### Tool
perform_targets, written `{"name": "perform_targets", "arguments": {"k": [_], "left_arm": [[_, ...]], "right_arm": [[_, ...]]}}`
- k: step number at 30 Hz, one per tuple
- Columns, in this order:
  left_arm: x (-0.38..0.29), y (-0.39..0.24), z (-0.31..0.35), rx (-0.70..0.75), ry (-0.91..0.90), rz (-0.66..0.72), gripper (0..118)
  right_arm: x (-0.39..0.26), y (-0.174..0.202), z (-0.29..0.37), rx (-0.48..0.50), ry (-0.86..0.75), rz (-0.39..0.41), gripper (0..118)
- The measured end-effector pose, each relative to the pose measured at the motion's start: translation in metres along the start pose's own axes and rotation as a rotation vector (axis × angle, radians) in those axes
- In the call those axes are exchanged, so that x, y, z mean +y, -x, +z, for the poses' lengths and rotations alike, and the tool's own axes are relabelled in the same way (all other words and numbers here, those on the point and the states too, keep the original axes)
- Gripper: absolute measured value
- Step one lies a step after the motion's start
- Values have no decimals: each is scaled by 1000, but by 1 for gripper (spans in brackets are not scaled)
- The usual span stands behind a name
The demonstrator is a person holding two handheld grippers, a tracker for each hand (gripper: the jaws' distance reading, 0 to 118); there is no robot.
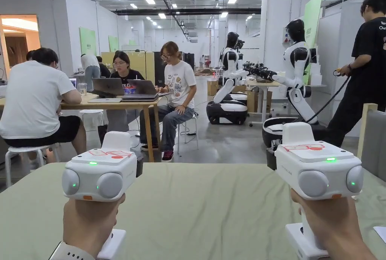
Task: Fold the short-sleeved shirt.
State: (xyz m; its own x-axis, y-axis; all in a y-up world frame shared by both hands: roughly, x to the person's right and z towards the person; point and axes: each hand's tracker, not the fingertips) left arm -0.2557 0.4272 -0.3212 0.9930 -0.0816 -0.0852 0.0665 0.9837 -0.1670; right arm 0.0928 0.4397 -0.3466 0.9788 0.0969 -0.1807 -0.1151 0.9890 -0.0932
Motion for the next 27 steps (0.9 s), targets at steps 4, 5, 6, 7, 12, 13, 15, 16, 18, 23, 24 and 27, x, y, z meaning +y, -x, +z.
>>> {"name": "perform_targets", "arguments": {"k": [4,5,6,7,12,13,15,16,18,23,24,27], "left_arm": [[0,0,0,-4,-12,19,26],[0,0,-1,-4,-14,22,48],[0,0,-1,-10,-12,23,64],[-1,-2,-2,-19,-9,21,76],[-3,-5,-4,-8,-29,13,118],[-3,-5,-4,-8,-29,13,118],[-3,-7,-4,-6,-30,9,118],[-3,-7,-4,-4,-28,4,118],[-4,-6,-5,5,-30,0,118],[-8,-2,-7,4,-20,16,118],[-10,-1,-8,3,-16,16,118],[-12,0,-8,5,-5,17,118]], "right_arm": [[-7,1,-3,-8,4,-12,28],[-7,2,-1,-2,6,-18,43],[-8,3,-1,-1,9,-20,59],[-10,3,-2,-1,13,-15,77],[-15,8,2,5,-25,-11,118],[-16,10,0,5,-17,-4,118],[-16,13,1,12,-27,13,118],[-16,14,2,16,-31,17,118],[-10,19,12,26,-37,20,118],[-12,21,11,7,-76,3,118],[-12,21,11,11,-75,2,118],[-11,18,6,-9,-27,-64,118]]}}
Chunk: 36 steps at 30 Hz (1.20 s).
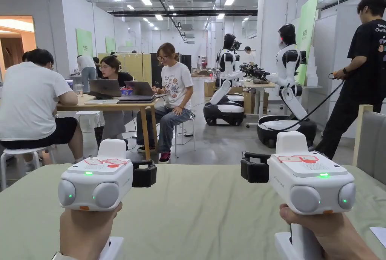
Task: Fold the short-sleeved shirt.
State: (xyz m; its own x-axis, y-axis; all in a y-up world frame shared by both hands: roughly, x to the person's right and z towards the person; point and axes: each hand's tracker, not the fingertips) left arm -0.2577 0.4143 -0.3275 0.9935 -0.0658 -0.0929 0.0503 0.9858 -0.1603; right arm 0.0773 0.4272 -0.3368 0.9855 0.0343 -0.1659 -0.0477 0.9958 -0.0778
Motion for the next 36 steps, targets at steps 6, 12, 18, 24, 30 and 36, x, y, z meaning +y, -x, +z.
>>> {"name": "perform_targets", "arguments": {"k": [6,12,18,24,30,36], "left_arm": [[1,2,-2,8,-1,8,118],[-3,1,-4,1,9,6,118],[-8,2,-7,5,24,11,118],[-8,4,-6,10,17,23,118],[-7,4,-4,12,9,28,118],[-9,4,-3,14,2,34,118]], "right_arm": [[4,-4,-4,-43,11,-21,118],[2,-7,-7,-62,31,-69,118],[4,-3,2,-81,23,-57,118],[4,3,2,-121,5,-24,118],[5,4,1,-110,2,-24,118],[6,5,6,-111,7,-14,118]]}}
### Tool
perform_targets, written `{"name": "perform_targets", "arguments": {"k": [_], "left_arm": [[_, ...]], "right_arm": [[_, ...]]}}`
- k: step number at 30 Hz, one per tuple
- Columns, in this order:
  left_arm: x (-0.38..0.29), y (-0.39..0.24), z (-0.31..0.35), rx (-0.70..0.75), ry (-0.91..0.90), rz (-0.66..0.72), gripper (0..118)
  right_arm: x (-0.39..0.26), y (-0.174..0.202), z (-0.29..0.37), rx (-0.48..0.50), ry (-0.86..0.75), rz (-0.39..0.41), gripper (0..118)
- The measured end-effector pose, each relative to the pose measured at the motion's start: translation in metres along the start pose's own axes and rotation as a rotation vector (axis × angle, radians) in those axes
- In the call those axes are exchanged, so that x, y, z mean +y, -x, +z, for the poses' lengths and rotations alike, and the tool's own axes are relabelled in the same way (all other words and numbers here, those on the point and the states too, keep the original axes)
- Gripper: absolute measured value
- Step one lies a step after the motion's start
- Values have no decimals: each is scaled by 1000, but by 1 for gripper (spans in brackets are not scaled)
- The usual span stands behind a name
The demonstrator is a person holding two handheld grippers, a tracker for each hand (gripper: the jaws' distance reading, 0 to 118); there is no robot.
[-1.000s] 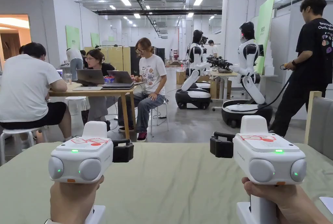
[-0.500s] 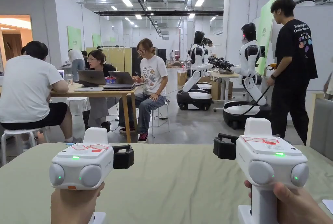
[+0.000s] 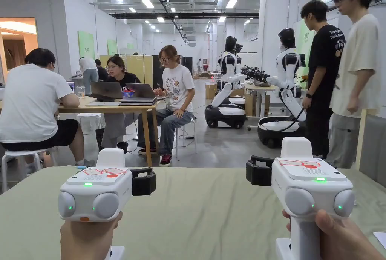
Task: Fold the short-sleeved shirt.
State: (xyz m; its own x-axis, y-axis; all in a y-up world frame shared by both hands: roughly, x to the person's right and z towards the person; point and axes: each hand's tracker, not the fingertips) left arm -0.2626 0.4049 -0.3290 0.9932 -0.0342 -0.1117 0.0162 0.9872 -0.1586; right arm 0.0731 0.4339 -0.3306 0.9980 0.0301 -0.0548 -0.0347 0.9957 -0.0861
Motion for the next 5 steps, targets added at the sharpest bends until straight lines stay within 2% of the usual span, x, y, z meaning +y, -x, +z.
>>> {"name": "perform_targets", "arguments": {"k": [5], "left_arm": [[0,0,0,0,-3,4,118]], "right_arm": [[-2,-2,0,2,-2,-31,118]]}}
